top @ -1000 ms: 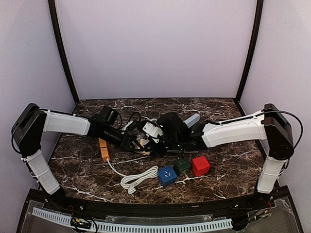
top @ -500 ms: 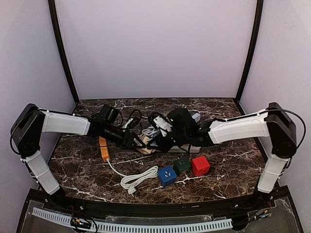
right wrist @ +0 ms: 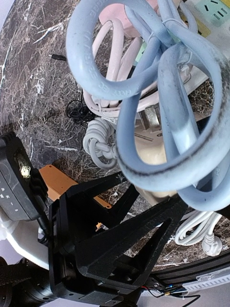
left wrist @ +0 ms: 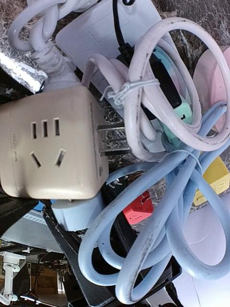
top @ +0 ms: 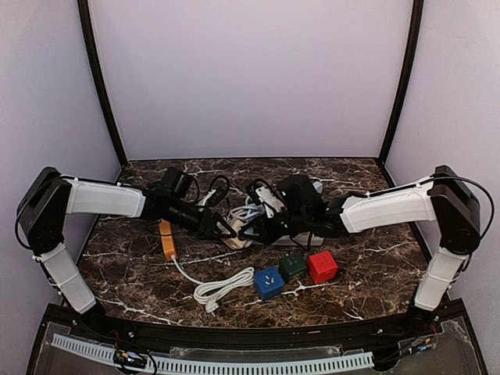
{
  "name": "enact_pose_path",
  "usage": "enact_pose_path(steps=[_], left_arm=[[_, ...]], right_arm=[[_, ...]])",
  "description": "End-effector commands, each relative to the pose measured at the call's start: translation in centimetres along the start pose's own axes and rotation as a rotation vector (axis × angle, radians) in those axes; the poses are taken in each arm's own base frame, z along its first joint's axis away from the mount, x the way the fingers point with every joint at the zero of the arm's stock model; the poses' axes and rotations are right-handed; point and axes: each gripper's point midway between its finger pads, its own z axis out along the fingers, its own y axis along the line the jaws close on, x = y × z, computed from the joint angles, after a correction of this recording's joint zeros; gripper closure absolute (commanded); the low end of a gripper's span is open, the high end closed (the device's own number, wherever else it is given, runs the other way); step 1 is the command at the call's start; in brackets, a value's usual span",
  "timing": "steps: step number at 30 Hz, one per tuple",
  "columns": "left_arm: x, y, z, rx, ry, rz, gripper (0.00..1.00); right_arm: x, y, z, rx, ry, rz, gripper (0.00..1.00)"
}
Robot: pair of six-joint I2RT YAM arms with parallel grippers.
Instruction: Pull the plug off the socket
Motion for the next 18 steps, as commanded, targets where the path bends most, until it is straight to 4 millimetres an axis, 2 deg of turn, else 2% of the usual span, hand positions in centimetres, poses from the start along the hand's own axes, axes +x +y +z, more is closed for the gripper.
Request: enact_pose_path(steps=[1, 5, 18], left_arm=[[2.9, 2.0, -0.1, -0.089, 0.088, 0.042, 0.99], [3.0, 2.0, 0.0, -0.083, 0.098, 0.028, 0.99], [2.8, 2.8, -0.1, -0.065, 0.094, -0.024, 0.99]], right_arm=[[-6.2, -0.2, -3.6, -0.040, -0.193, 0.108, 1.00], [-5.7, 0.2, -3.6, -0.026, -0.194, 0.071, 1.00], [-2.7, 5.6, -2.7, 0.040, -0.124, -0.262, 1.00]])
